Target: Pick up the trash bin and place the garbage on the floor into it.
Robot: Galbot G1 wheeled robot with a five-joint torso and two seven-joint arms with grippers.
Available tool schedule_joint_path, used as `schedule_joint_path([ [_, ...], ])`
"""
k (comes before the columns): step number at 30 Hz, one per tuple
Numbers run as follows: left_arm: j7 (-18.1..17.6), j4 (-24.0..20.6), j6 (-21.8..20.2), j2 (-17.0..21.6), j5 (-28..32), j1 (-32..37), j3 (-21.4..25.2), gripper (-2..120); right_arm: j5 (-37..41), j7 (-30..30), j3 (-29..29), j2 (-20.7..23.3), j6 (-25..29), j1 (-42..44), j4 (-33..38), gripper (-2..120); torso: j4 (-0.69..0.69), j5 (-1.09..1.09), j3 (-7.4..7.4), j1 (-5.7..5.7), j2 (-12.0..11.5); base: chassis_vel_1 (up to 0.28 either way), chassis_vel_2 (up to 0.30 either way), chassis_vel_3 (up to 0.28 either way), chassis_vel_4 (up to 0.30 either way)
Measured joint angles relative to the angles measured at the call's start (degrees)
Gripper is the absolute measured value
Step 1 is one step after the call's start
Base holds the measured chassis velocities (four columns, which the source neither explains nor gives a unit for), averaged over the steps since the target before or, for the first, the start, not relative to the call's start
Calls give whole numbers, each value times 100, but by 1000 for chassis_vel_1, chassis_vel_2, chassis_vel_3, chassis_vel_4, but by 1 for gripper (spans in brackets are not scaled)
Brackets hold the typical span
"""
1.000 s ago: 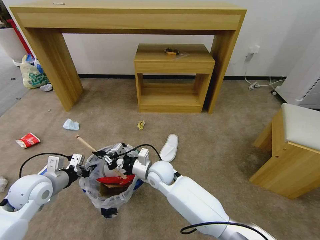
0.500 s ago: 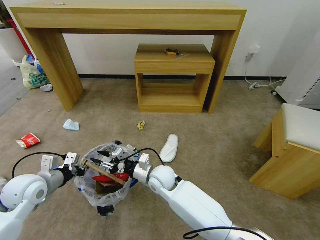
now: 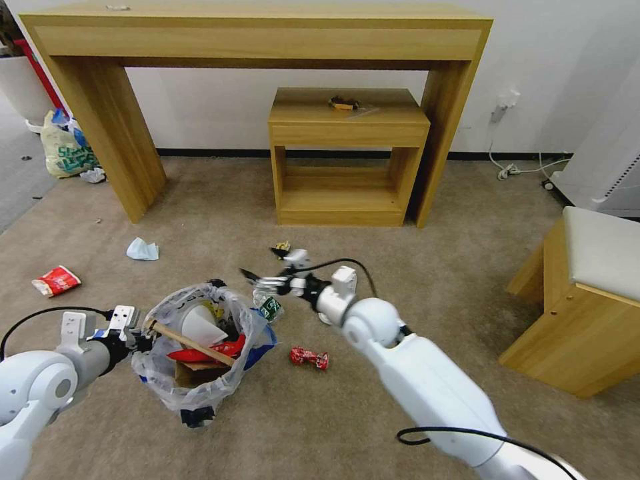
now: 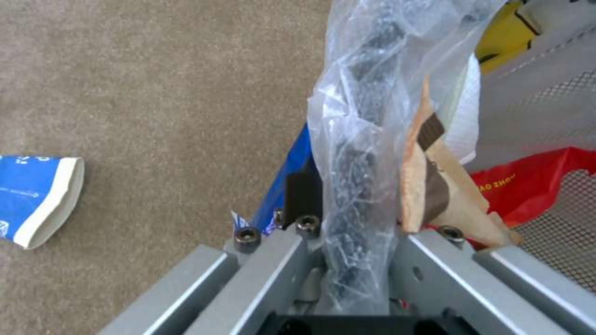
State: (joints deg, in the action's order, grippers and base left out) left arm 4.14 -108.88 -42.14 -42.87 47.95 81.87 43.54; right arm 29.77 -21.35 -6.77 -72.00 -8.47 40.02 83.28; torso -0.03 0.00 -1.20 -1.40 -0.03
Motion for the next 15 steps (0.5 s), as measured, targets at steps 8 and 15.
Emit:
schedule_joint_path([
  [8, 13, -68, 0, 56, 35, 60, 127, 0, -432, -1103, -55, -21, 121, 33, -1697, 100, 2, 0, 0, 0, 0, 0, 0, 0, 0],
  [15, 19, -112, 0, 22, 39, 96, 159, 0, -1396, -1676, -65, -189, 626, -106, -3085, 100, 0, 0, 0, 0, 1, 0, 0, 0, 0],
])
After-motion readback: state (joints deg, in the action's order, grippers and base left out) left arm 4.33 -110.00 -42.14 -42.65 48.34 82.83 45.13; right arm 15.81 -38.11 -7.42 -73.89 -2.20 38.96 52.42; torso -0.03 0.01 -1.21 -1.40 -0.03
